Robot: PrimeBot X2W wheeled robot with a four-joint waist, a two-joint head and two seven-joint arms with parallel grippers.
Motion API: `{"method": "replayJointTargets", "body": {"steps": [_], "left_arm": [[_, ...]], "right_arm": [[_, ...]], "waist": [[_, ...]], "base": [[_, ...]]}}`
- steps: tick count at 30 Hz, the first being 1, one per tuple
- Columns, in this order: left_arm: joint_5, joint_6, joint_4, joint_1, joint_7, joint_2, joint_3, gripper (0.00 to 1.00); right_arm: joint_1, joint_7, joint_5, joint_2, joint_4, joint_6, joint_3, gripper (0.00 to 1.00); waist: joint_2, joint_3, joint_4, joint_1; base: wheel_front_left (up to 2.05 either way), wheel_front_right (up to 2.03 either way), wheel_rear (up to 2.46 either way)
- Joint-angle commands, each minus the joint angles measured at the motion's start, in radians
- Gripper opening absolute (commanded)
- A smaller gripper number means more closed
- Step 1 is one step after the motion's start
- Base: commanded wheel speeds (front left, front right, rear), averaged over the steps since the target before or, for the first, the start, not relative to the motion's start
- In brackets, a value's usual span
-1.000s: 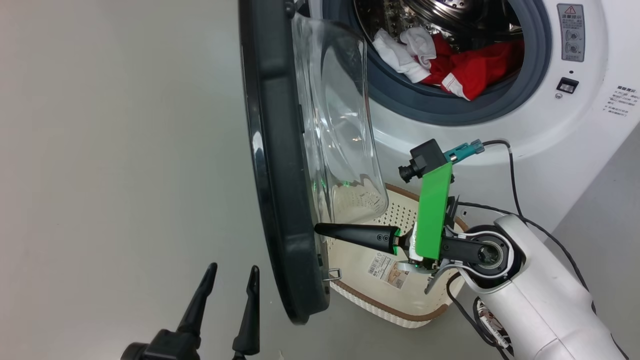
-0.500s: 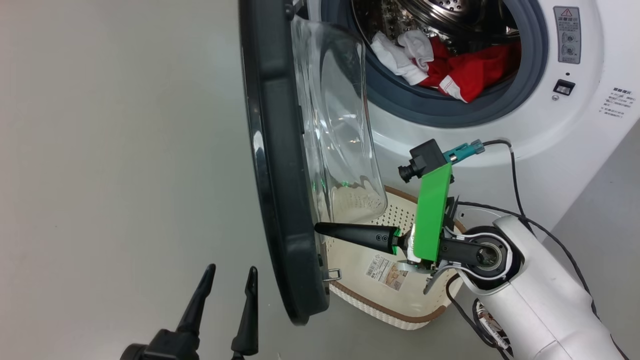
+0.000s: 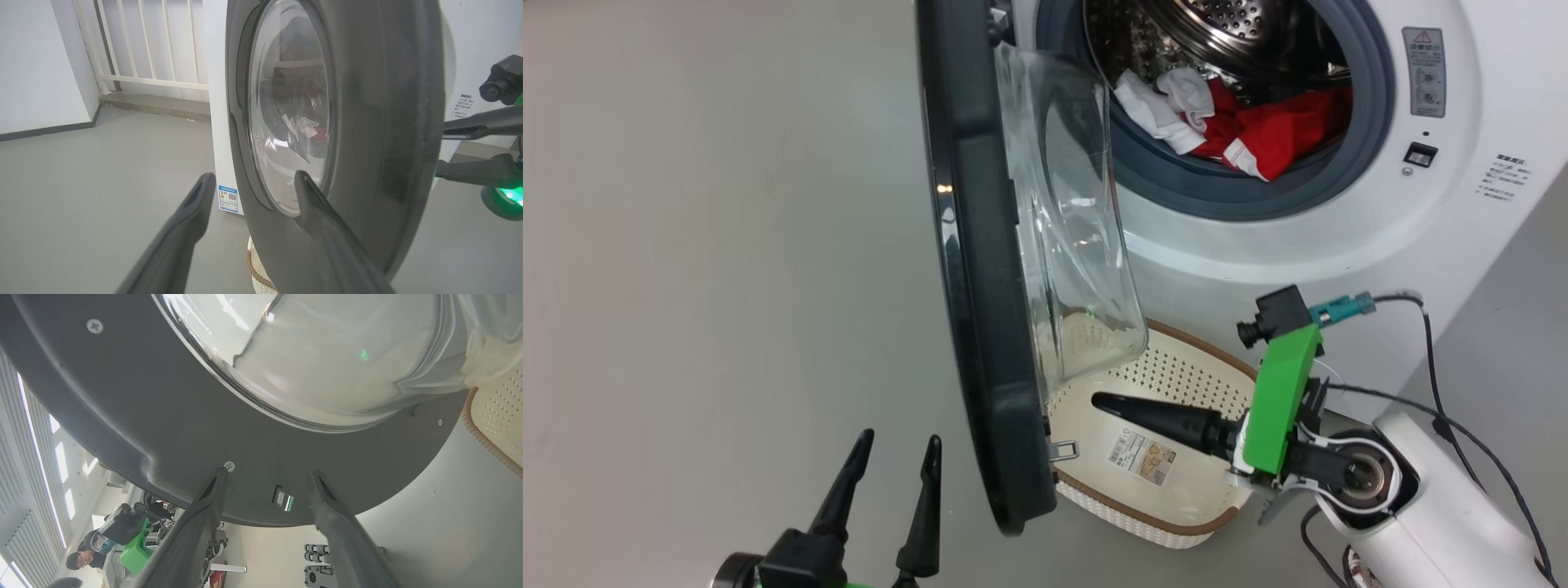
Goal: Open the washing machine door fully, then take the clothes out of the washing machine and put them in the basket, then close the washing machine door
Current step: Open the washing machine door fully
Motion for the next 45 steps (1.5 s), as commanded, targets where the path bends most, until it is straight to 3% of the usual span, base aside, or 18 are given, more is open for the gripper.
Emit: {"method": "replayJointTargets", "body": {"steps": [1,11,29,41,45], "left_arm": [[0.011,-0.011,-0.020,-0.032,-0.012,0.007,0.037,1.00],[0.021,-0.027,-0.018,-0.017,-0.012,0.007,0.075,1.00],[0.032,-0.042,-0.006,0.015,-0.012,0.007,0.135,1.00],[0.033,-0.044,-0.006,0.024,-0.012,0.007,0.153,1.00],[0.033,-0.044,-0.006,0.025,-0.012,0.007,0.154,1.00]], "right_arm": [[0.013,-0.012,-0.017,-0.002,-0.033,0.008,0.009,1.00],[0.121,-0.135,-0.050,-0.093,-0.067,0.008,0.025,1.00],[0.213,-0.479,-0.129,-0.256,-0.058,0.008,0.085,1.00],[0.178,-0.860,-0.293,-0.374,-0.023,0.008,0.230,1.00],[0.152,-0.935,-0.355,-0.390,0.009,0.008,0.281,1.00]], "waist": [[0.0000,-0.006,-0.013,0.0000],[0.0000,-0.018,-0.073,0.0000],[0.0000,-0.028,-0.143,0.0000],[0.0000,-0.027,-0.152,0.0000],[0.0000,-0.027,-0.150,0.0000]], "base": [[0.00,0.00,0.00],[0.00,0.00,0.00],[0.00,0.00,0.00],[0.00,0.00,0.00],[0.00,0.00,0.00]]}}
